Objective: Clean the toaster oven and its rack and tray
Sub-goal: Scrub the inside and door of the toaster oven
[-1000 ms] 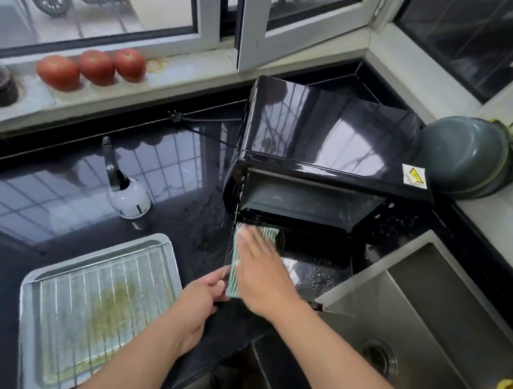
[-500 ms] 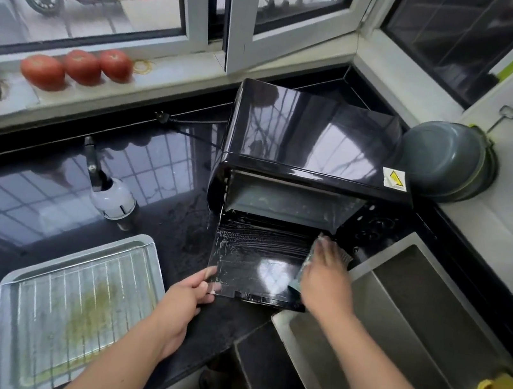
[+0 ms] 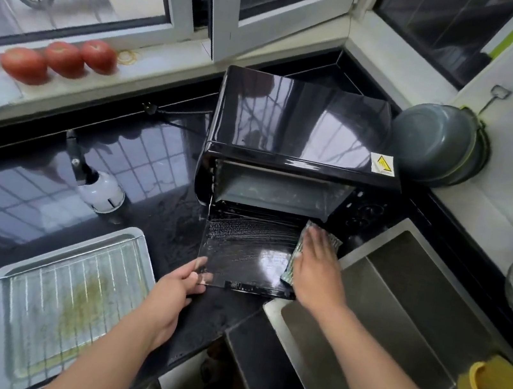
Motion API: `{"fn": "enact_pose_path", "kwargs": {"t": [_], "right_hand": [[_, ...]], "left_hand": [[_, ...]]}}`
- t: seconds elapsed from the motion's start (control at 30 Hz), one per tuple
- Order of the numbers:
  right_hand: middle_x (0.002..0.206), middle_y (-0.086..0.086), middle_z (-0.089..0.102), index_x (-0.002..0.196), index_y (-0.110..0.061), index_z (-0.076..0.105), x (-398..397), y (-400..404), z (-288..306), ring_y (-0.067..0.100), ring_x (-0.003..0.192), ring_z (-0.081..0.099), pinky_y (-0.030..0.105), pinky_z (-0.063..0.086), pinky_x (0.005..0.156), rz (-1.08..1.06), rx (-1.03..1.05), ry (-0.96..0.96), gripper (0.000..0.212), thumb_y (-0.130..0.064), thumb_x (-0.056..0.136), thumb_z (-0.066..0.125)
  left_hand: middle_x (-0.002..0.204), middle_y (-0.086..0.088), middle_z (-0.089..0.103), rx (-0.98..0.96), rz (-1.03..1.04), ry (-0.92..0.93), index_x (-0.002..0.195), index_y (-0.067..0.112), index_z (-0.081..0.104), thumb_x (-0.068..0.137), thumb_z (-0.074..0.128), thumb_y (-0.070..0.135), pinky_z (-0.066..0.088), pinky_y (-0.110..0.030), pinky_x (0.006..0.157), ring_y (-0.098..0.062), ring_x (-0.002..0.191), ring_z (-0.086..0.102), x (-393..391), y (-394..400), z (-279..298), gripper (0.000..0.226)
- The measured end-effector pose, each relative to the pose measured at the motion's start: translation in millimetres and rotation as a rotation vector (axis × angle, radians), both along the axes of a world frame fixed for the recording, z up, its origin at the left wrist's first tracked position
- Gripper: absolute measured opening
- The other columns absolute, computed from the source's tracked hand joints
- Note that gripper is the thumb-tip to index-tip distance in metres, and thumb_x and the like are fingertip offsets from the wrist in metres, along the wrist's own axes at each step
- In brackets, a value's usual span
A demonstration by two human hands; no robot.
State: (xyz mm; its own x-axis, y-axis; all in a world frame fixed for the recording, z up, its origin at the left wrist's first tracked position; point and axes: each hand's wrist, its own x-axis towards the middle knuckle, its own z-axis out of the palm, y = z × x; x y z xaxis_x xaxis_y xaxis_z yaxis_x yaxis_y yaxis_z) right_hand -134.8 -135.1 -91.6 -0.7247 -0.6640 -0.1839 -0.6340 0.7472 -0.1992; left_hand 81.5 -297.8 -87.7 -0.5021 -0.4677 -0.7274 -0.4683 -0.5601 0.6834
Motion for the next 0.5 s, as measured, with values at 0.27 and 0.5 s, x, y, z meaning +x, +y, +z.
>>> {"fn": "enact_pose_path", "kwargs": {"t": [0.27, 0.5], "right_hand": [[0.167, 0.004, -0.004, 0.159, -0.010, 0.003, 72.0, -49.5, 5.5, 0.017, 0.153, -0.009, 0.039, -0.001, 0.125, 0.337, -0.010, -0.019, 0.060, -0.034, 0.106, 0.017], [0.166, 0.008, -0.011, 0.157, -0.011, -0.010, 8.4, 48.0, 3.1, 0.020, 0.151, -0.017, 0.040, -0.001, 0.125, -0.100, 0.120, -0.091, 0.062, -0.039, 0.105, 0.008]], "left_hand": [[0.116, 0.007, 0.076, -0.018, -0.017, -0.033, 0.131, 0.036, 0.064, 0.111, 0.040, 0.015, 0.035, -0.035, 0.098, -0.015, 0.113, 0.061, 1.5, -5.8, -3.1, 0.038], [0.114, 0.011, 0.076, -0.061, -0.053, -0.043, 0.127, 0.042, 0.063, 0.112, 0.037, 0.017, 0.036, -0.031, 0.086, -0.010, 0.102, 0.060, 0.4, -1.5, -5.0, 0.039]]}}
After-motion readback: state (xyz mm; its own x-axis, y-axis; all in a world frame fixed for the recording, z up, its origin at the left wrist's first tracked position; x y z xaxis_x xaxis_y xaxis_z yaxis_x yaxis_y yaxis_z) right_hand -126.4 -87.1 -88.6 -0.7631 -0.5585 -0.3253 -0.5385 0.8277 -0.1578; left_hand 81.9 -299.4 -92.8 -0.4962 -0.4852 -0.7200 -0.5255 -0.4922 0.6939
